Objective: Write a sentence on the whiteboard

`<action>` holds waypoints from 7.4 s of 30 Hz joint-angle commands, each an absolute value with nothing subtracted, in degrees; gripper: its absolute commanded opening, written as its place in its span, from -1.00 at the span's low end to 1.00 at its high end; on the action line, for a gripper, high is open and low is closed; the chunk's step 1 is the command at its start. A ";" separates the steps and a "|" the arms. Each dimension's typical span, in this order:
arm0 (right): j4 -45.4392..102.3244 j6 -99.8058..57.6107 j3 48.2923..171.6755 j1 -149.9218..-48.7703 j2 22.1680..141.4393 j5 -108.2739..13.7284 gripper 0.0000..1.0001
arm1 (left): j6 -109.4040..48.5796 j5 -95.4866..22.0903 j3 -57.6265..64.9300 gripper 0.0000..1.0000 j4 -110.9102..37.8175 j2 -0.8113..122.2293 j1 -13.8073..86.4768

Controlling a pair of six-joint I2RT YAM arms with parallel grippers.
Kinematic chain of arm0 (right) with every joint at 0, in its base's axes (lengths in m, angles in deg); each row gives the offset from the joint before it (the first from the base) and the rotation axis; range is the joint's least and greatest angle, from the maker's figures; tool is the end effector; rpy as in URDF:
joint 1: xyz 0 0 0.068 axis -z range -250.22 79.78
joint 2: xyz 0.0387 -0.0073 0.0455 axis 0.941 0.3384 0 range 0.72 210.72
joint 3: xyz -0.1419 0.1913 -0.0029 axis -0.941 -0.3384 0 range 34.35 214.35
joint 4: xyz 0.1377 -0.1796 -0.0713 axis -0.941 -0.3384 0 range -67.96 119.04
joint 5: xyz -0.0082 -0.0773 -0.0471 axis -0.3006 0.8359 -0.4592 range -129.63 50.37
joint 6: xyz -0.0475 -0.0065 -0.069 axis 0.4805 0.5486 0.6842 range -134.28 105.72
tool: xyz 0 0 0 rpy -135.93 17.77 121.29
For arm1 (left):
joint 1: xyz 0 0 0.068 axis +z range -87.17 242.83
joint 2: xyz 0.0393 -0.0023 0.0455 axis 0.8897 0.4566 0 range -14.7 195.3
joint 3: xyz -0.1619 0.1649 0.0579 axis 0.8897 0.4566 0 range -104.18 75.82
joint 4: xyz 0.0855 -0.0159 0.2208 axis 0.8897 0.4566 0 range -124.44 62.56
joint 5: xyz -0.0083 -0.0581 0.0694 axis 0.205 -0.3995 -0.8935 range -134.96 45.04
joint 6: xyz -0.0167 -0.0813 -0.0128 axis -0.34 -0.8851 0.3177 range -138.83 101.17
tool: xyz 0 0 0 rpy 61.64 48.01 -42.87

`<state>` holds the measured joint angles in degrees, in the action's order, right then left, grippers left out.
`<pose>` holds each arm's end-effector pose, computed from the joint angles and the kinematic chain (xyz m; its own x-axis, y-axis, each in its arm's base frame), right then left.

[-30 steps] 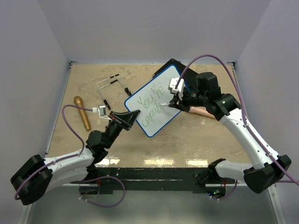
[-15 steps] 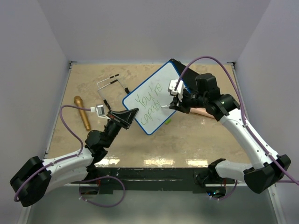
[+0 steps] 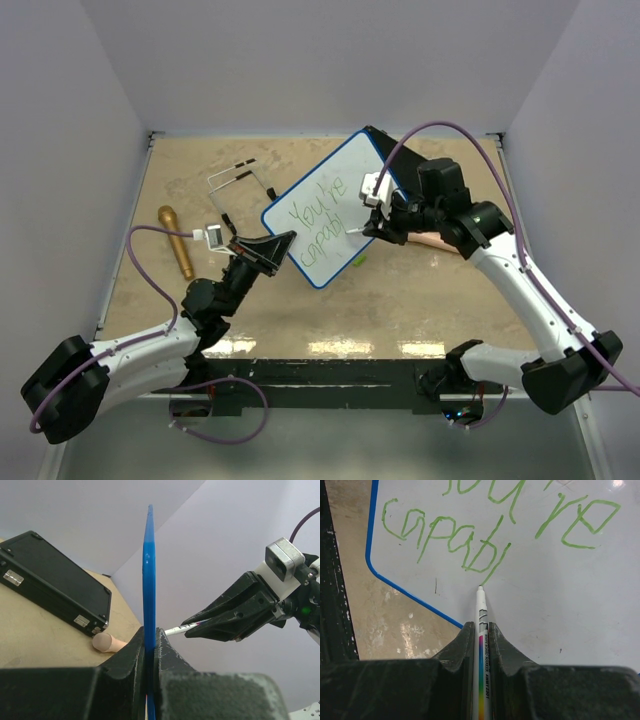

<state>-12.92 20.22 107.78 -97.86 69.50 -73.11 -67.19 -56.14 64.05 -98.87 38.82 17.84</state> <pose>0.2101 0.1560 0.3217 -0.0030 -0.5349 -0.8449 -0.9434 0.2818 -0.1751 0.1676 -0.1473 0.2522 -0.2426 -0.7941 -0.5572 0.5805 0.3413 -0.7392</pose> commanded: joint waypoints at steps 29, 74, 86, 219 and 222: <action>-9.81 18.41 110.91 -96.67 66.56 -73.21 -1.00 | -69.46 -54.71 61.93 -1.00 -110.47 37.25 18.01; -7.88 16.39 113.63 -96.59 70.42 -68.27 -1.00 | -69.28 -54.01 61.41 -1.00 -110.55 37.51 18.10; -10.68 19.20 112.13 -97.29 70.33 -72.77 -1.00 | -69.02 -54.10 61.32 -1.00 -110.56 37.42 18.10; -16.31 27.55 106.42 -84.72 58.03 -94.21 -1.00 | -71.57 -48.65 69.41 -1.00 -91.13 15.27 19.06; -16.49 27.55 106.42 -84.63 58.03 -94.21 -1.00 | -71.57 -48.56 69.14 -1.00 -91.31 15.71 19.15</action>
<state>-16.85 27.74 106.01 -84.83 59.14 -93.17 -70.25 -48.36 70.96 -82.78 16.22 18.85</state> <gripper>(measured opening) 0.135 0.078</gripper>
